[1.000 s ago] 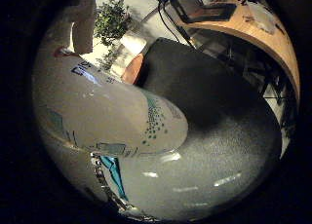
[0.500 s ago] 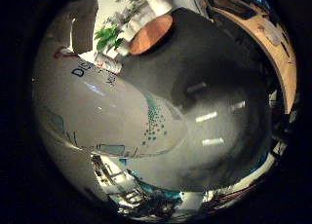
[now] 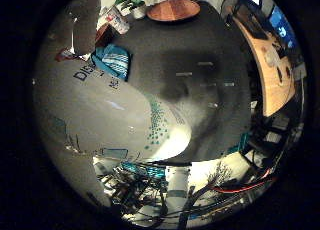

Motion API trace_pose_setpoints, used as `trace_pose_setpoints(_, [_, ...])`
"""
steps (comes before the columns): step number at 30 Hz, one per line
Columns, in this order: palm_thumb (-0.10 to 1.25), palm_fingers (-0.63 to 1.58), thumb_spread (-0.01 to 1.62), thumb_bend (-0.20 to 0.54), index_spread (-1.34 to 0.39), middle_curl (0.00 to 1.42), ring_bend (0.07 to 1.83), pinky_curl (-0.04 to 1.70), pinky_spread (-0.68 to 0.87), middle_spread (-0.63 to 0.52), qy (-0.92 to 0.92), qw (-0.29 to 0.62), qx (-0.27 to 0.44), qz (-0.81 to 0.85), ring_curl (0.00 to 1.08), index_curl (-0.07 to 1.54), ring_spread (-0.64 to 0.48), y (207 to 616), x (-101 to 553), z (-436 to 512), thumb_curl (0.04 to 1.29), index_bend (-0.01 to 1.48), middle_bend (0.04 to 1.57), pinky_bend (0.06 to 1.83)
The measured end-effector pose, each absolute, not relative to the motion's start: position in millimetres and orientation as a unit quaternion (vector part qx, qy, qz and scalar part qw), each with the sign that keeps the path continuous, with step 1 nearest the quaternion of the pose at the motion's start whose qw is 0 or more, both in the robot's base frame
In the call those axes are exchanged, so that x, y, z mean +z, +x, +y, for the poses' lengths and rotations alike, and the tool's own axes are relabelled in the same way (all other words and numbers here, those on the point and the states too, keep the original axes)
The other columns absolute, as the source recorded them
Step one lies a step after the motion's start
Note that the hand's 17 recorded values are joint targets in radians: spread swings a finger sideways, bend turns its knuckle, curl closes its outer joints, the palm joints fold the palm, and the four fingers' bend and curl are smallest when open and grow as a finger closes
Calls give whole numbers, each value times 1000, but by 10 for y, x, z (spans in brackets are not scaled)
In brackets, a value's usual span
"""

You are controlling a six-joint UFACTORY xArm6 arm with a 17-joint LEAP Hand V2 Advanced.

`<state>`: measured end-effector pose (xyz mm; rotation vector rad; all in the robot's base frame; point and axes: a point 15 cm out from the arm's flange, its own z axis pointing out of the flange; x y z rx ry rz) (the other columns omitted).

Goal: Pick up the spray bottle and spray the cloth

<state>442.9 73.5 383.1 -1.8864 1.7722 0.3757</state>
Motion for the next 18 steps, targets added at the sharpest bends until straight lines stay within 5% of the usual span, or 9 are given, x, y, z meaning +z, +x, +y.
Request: trace_pose_setpoints(18, [925, 1201, 1111, -12, -207, 604, 1450, 1112, -255, -108, -775, 112, 85, 616, 587, 680, -173, 4450, 3603, 1296, 697, 1201, 1351, 1076])
